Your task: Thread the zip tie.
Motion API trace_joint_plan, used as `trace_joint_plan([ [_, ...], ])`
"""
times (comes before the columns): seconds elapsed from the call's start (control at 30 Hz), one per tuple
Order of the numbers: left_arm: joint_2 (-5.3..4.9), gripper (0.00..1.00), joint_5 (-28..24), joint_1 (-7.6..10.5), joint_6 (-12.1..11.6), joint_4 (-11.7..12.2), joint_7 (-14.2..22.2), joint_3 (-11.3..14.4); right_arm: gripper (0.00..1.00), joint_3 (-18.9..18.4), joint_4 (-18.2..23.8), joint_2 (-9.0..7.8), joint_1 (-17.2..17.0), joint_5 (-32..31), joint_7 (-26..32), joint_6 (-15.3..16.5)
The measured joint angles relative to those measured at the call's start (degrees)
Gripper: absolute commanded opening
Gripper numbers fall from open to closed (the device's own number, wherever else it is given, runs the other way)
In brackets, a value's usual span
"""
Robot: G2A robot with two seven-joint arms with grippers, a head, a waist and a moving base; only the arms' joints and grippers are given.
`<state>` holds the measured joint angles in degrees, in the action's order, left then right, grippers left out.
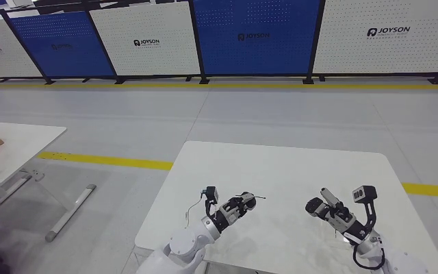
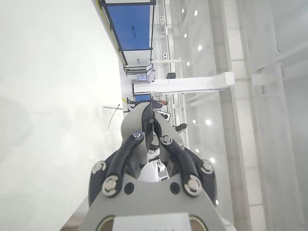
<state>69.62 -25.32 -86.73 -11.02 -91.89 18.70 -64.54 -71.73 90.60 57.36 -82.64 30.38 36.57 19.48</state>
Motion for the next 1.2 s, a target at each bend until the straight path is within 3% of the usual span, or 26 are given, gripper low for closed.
trace_joint_plan([
  [0.13,0.00,0.00,0.0,0.03,-0.1,-0.2,0.0,0.0,1.00,0.0,0.0,0.00,0.0,0.0,0.0,0.0],
  [0.23,0.08,0.00,-0.1,0.07,-2.4,-2.8,-1.0,-0.3,1.00,0.0,0.0,0.00,0.0,0.0,0.0,0.0],
  [0.4,-0.21,0.00,-1.7,-2.46,-8.2,-12.7,-0.6,-2.5,1.00,0.0,0.0,0.00,0.0,0.0,0.0,0.0],
  [0.57,-0.45,0.00,-3.3,-6.60,-8.5,-23.4,1.9,-5.9,1.00,0.0,0.0,0.00,0.0,0.0,0.0,0.0],
  [0.67,-0.39,0.00,-3.8,-8.39,-8.5,-25.5,3.2,-7.2,1.00,0.0,0.0,0.00,0.0,0.0,0.0,0.0],
  [0.73,-0.30,0.00,-3.6,-8.78,-8.5,-25.2,3.7,-7.6,1.00,0.0,0.0,0.00,0.0,0.0,0.0,0.0],
  [0.83,-0.14,0.00,-2.8,-8.63,-8.5,-22.8,3.8,-7.2,1.00,0.0,0.0,0.00,0.0,0.0,0.0,0.0],
  [0.93,0.03,0.00,-1.5,-7.28,-7.4,-18.3,3.4,-5.6,1.00,0.0,0.0,0.00,0.0,0.0,0.0,0.0],
  [1.1,0.76,0.00,0.5,-2.95,-4.1,-8.6,1.3,-1.1,1.00,0.0,0.0,0.00,0.0,0.0,0.0,0.0],
  [1.2,1.29,0.00,1.6,-0.41,-4.3,-3.6,-0.1,1.3,1.00,0.0,0.0,0.00,0.0,0.0,0.0,0.0],
])
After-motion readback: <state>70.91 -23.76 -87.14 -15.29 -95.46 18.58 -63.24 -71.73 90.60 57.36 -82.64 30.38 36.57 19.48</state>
